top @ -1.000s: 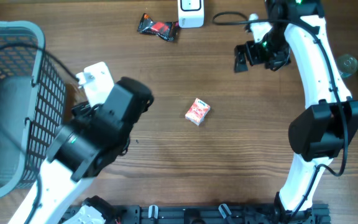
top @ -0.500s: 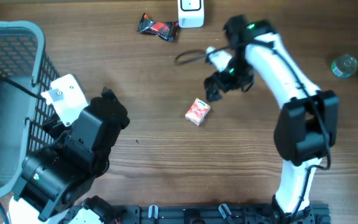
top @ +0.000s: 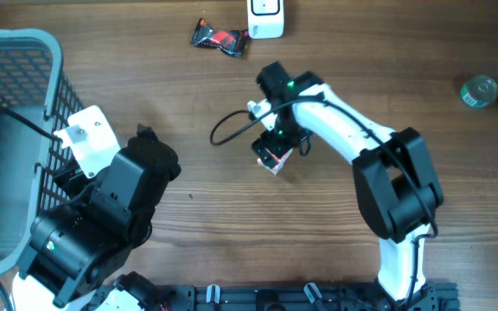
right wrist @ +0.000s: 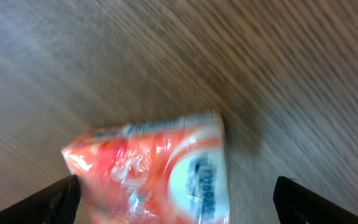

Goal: Scan the item barcode

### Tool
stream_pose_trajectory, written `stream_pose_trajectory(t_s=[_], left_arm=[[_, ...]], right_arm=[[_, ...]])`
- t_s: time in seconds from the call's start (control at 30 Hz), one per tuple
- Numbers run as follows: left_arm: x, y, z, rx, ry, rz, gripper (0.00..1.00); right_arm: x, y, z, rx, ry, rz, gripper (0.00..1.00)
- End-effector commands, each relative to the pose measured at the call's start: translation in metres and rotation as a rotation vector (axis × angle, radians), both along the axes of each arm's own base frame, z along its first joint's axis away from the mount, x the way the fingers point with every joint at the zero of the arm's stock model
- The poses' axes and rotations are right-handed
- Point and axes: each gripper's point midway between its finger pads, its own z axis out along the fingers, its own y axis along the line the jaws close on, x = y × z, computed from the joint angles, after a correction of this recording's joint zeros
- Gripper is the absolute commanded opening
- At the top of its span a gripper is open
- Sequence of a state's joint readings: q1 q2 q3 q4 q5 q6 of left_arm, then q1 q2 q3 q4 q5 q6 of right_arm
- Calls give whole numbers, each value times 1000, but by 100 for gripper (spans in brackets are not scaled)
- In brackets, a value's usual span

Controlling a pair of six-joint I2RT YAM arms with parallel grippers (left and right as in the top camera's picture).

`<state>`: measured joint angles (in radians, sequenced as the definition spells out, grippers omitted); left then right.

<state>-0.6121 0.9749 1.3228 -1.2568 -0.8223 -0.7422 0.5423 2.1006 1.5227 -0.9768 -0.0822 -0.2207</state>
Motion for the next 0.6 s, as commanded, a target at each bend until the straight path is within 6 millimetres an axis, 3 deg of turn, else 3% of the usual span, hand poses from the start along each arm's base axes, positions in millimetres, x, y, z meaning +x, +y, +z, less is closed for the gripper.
stream_pose_trajectory(t_s=[0.0, 0.1, 0.3, 0.47, 0.57], left_arm=[[-5, 14, 8, 45, -31, 42, 100], [-10, 18, 10, 46, -36, 45, 100], [-15, 22, 14, 29, -58, 45, 100], [-16, 22, 15, 27, -61, 46, 100], [-16, 22, 15, 27, -61, 46, 100]], right_arm=[[2, -23, -17, -127, -68, -31, 100], [-2, -29, -26, -146, -69, -33, 100], [1, -27, -27, -137, -82, -37, 98], [4, -26, -27, -132, -94, -62, 82], [7, -25, -27, -126, -104, -71, 80]])
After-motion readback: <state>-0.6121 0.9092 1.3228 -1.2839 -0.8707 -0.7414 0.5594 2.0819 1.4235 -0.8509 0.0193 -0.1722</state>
